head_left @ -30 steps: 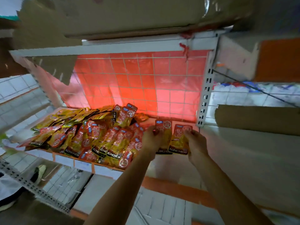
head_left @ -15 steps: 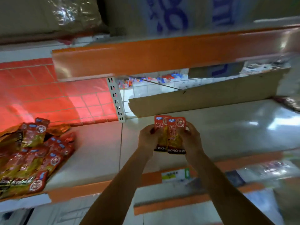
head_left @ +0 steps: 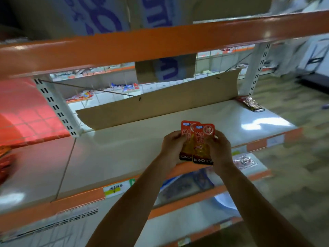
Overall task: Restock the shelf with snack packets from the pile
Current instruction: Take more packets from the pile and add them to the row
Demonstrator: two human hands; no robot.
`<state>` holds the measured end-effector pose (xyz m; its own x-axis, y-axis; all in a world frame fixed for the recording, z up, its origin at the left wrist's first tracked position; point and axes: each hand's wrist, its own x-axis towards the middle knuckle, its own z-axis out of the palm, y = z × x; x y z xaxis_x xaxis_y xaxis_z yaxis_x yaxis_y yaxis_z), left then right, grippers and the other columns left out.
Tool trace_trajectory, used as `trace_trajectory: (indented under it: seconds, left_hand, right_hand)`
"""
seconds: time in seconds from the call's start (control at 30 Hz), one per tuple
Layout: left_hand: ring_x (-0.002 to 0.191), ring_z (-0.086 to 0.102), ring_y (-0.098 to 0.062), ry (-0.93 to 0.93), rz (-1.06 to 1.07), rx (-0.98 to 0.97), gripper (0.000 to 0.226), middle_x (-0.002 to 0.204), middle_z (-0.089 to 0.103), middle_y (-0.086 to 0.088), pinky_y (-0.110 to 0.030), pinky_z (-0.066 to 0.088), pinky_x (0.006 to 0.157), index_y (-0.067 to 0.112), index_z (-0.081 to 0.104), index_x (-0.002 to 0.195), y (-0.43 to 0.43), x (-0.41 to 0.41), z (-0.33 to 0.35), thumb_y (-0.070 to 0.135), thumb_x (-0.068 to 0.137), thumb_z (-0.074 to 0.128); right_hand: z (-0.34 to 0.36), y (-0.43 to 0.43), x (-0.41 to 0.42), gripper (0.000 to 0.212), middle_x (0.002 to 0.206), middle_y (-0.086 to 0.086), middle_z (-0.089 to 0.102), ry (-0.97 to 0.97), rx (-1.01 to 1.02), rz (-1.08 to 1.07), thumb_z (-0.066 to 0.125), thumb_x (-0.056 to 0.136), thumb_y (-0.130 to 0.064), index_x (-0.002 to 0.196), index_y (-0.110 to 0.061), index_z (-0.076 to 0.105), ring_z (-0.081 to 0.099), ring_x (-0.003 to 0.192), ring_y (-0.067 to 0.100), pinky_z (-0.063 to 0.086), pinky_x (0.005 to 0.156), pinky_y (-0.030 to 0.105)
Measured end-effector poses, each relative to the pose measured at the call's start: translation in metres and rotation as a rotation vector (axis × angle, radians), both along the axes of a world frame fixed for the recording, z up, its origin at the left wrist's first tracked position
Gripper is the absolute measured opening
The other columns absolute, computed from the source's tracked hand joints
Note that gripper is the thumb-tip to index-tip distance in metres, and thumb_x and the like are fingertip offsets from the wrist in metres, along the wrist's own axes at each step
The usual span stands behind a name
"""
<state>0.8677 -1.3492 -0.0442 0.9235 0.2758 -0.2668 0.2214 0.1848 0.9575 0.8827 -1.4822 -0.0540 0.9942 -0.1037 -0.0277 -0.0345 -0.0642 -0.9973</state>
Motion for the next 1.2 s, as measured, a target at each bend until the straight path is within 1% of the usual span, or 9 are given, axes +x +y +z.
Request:
trace_trajectory:
  seconds: [0.1, 0.23, 0.37, 0.47, 0.67, 0.73, 0.93, 1.13, 1.2]
  left_hand:
    - [0.088, 0.071, -0.024, 0.018, -0.042, 0.024, 0.016, 0.098, 0.073, -0.011, -0.042, 0.057, 0.084, 0.014, 0.070, 0.105, -0.026, 0.019, 0.002, 0.014, 0.092, 0.060]
    - [0.093, 0.070, -0.020, -0.011, -0.101, 0.150, 0.018, 0.098, 0.073, -0.005, -0.039, 0.055, 0.089, 0.017, 0.070, 0.107, -0.049, 0.052, 0.000, 0.020, 0.089, 0.064]
    - [0.084, 0.070, -0.014, -0.010, -0.151, 0.189, 0.017, 0.094, 0.073, -0.002, -0.026, 0.056, 0.075, 0.016, 0.070, 0.105, -0.071, 0.095, 0.001, 0.020, 0.089, 0.065]
    - [0.078, 0.069, -0.009, -0.011, -0.194, 0.204, 0.008, 0.089, 0.072, 0.001, -0.018, 0.052, 0.063, 0.018, 0.068, 0.097, -0.088, 0.131, 0.005, 0.019, 0.091, 0.063]
    - [0.095, 0.068, -0.020, 0.017, -0.257, 0.239, 0.027, 0.108, 0.069, -0.010, -0.035, 0.056, 0.087, 0.009, 0.065, 0.116, -0.119, 0.188, 0.002, 0.015, 0.090, 0.065]
    - [0.097, 0.068, -0.022, 0.033, -0.254, 0.246, 0.028, 0.109, 0.069, -0.012, -0.037, 0.056, 0.088, 0.007, 0.065, 0.116, -0.128, 0.202, -0.001, 0.014, 0.089, 0.066]
    - [0.088, 0.066, -0.016, 0.048, -0.156, 0.266, 0.020, 0.102, 0.070, -0.008, -0.021, 0.053, 0.069, 0.008, 0.069, 0.106, -0.162, 0.247, -0.016, 0.013, 0.087, 0.069]
    - [0.075, 0.065, -0.015, 0.090, -0.037, 0.240, 0.010, 0.083, 0.070, -0.003, -0.027, 0.057, 0.072, 0.008, 0.071, 0.094, -0.217, 0.288, -0.029, 0.010, 0.084, 0.072]
    - [0.069, 0.064, -0.013, 0.106, 0.013, 0.233, 0.006, 0.079, 0.068, 0.000, -0.025, 0.057, 0.067, 0.015, 0.070, 0.082, -0.234, 0.299, -0.033, 0.010, 0.084, 0.072]
  right_hand:
    - [0.001, -0.026, 0.013, 0.030, 0.110, 0.015, 0.066, 0.020, 0.073, -0.034, 0.058, 0.091, -0.011, 0.121, -0.011, 0.057, 0.066, 0.097, 0.033, 0.054, 0.085, 0.055]
    - [0.001, -0.053, 0.038, 0.028, 0.108, 0.012, 0.068, 0.016, 0.096, -0.089, 0.060, 0.090, -0.013, 0.118, -0.016, 0.058, 0.068, 0.094, 0.029, 0.055, 0.083, 0.052]
    - [0.001, -0.081, 0.072, 0.026, 0.103, 0.007, 0.068, 0.022, 0.140, -0.133, 0.059, 0.092, -0.015, 0.118, -0.016, 0.058, 0.069, 0.084, 0.019, 0.058, 0.075, 0.039]
    - [0.004, -0.099, 0.102, 0.030, 0.108, 0.009, 0.067, 0.031, 0.154, -0.163, 0.058, 0.092, -0.016, 0.122, -0.014, 0.055, 0.068, 0.092, 0.026, 0.056, 0.083, 0.049]
    - [0.000, -0.129, 0.155, 0.042, 0.116, 0.012, 0.064, 0.042, 0.137, -0.196, 0.059, 0.092, -0.017, 0.132, -0.009, 0.050, 0.066, 0.096, 0.026, 0.055, 0.086, 0.049]
    - [-0.004, -0.139, 0.169, 0.042, 0.117, 0.013, 0.063, 0.056, 0.127, -0.199, 0.059, 0.092, -0.018, 0.132, -0.008, 0.050, 0.065, 0.099, 0.026, 0.054, 0.087, 0.050]
    - [-0.011, -0.174, 0.219, 0.040, 0.117, 0.014, 0.062, 0.062, 0.080, -0.190, 0.059, 0.092, -0.017, 0.130, -0.008, 0.049, 0.064, 0.100, 0.028, 0.054, 0.087, 0.051]
    - [-0.014, -0.224, 0.268, 0.038, 0.115, 0.012, 0.062, 0.067, -0.060, -0.130, 0.060, 0.090, -0.017, 0.127, -0.010, 0.052, 0.065, 0.097, 0.026, 0.056, 0.083, 0.045]
    - [-0.017, -0.241, 0.283, 0.039, 0.114, 0.013, 0.063, 0.075, -0.121, -0.104, 0.061, 0.088, -0.016, 0.127, -0.009, 0.054, 0.065, 0.096, 0.027, 0.056, 0.084, 0.047]
